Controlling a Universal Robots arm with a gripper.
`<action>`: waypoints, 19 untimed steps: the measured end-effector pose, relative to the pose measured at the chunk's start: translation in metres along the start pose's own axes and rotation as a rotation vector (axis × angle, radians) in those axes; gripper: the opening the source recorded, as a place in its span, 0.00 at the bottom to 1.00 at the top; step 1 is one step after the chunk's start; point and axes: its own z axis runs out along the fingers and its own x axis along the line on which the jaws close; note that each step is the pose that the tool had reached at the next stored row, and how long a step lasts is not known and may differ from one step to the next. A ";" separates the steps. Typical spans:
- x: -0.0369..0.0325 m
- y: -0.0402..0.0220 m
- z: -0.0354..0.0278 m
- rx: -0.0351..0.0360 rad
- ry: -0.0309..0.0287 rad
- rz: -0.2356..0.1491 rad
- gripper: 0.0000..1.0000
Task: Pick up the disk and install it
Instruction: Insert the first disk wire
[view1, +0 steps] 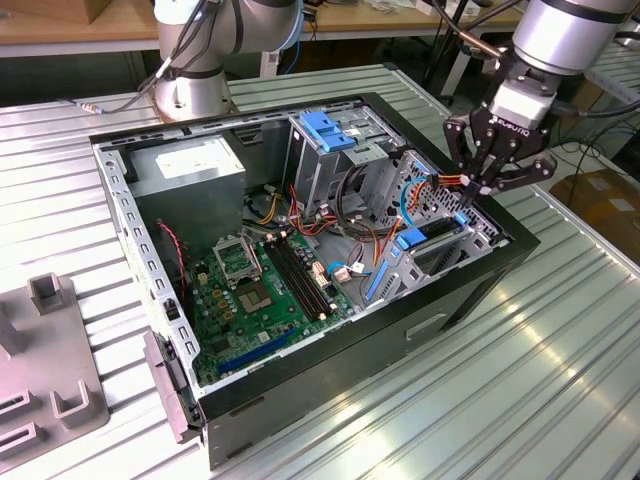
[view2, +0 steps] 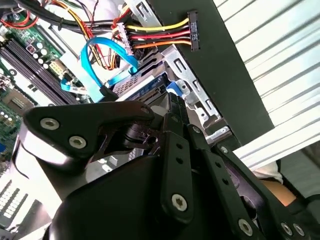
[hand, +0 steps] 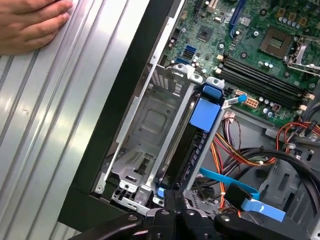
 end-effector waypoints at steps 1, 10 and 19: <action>0.0002 -0.0006 0.0000 0.0011 -0.0002 -0.019 0.11; 0.0007 -0.0015 0.0000 0.0144 -0.0027 -0.234 0.11; 0.0015 -0.0050 0.0002 0.0211 -0.0040 -0.341 0.11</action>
